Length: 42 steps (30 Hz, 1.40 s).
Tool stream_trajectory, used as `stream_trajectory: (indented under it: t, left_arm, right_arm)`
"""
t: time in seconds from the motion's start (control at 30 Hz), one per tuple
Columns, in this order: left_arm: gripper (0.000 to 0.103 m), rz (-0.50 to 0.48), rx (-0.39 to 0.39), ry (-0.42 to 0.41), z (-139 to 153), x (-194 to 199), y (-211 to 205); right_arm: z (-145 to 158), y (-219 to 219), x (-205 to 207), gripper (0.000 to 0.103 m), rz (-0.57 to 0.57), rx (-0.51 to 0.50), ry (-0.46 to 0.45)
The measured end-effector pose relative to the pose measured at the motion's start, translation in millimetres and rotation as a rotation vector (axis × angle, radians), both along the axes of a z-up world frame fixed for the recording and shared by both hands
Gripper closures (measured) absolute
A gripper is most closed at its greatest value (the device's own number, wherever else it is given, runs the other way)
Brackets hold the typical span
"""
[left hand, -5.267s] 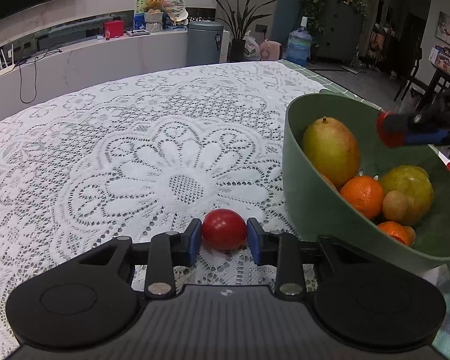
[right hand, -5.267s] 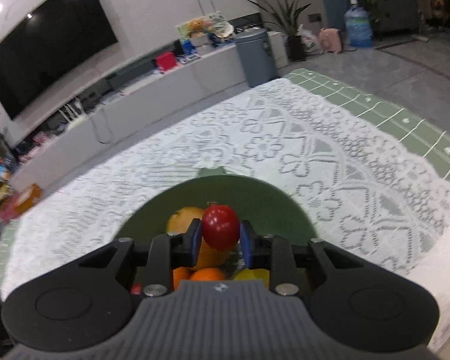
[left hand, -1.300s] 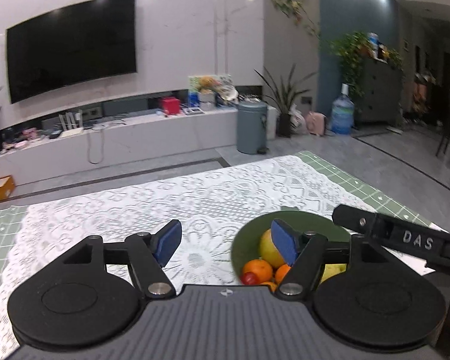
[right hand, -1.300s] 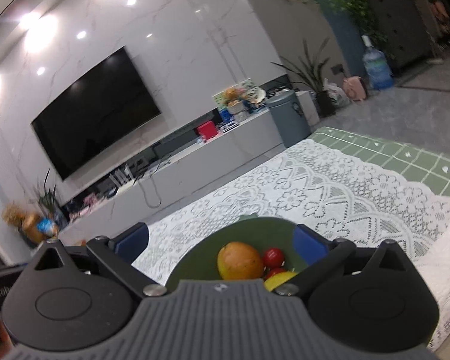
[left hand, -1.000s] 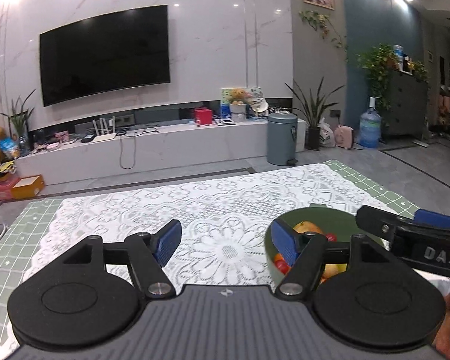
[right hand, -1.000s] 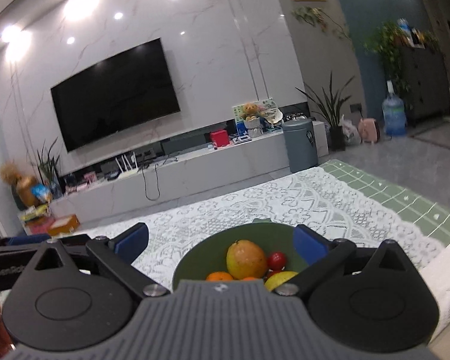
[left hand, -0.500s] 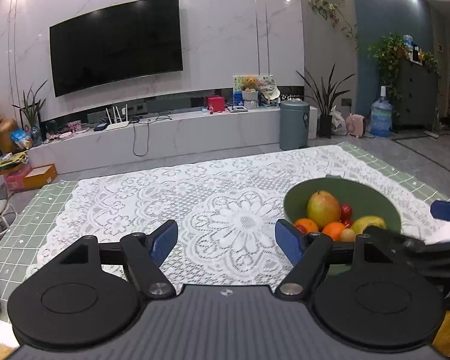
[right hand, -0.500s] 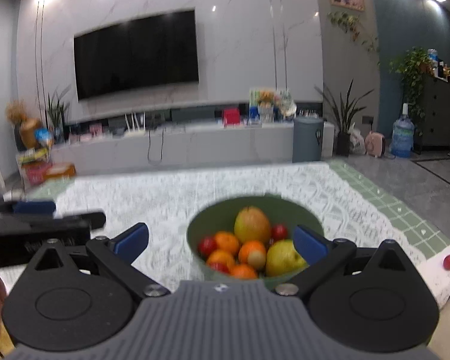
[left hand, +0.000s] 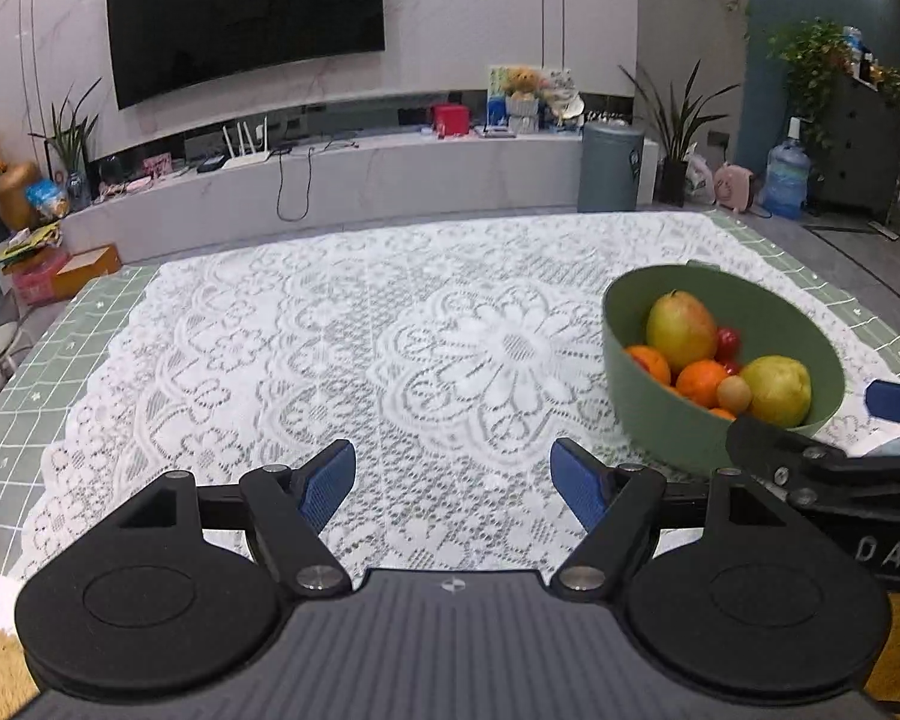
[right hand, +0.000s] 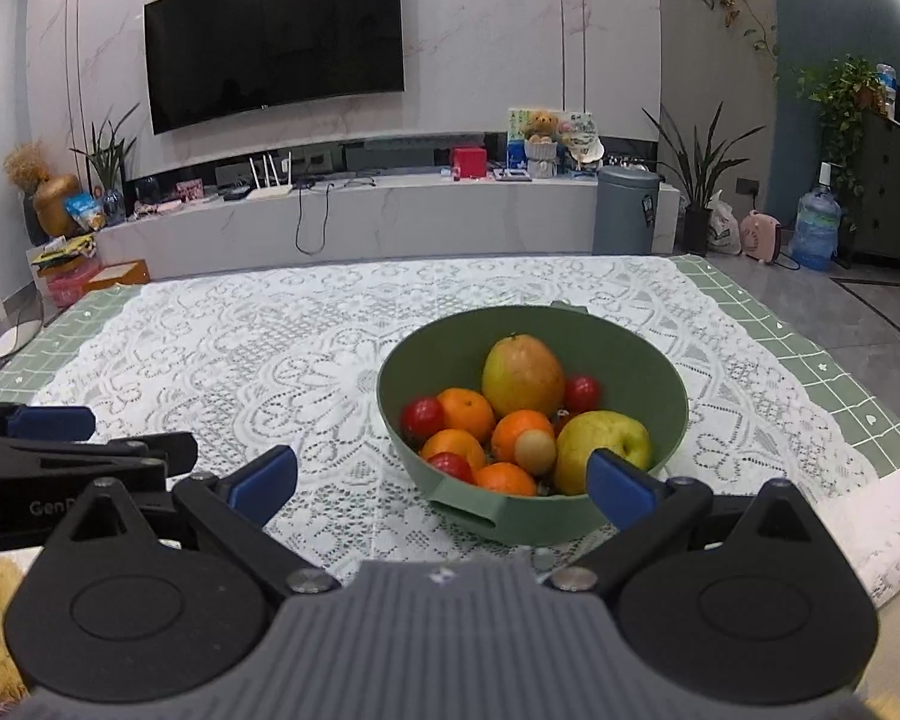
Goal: Organize fruits
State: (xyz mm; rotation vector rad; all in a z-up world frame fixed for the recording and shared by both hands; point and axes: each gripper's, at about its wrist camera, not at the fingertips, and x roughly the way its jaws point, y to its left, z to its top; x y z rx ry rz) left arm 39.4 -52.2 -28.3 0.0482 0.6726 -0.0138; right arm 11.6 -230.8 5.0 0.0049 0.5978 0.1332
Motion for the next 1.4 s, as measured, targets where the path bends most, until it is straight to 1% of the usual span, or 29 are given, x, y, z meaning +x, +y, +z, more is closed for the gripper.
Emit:
stream_trajectory:
  t: [0.07, 0.2, 0.4, 1.4]
  left_arm:
    - [0.016, 0.013, 0.01, 0.013, -2, 1, 2]
    - [0.016, 0.029, 0.004, 0.026, -3, 1, 7]
    - [0.016, 0.024, 0.008, 0.034, -2, -2, 7]
    - [0.016, 0.046, 0.006, 0.031, 3, -6, 13]
  right_arm:
    - [-1, 0, 1, 0.004, -0.009, -0.002, 0.007]
    - [-4, 2, 3, 0.004, -0.025, -0.018, 0.025]
    - [-5, 3, 2, 0.004, -0.03, -0.04, 0.025]
    - [-6, 3, 2, 0.004, -0.034, -0.057, 0.024]
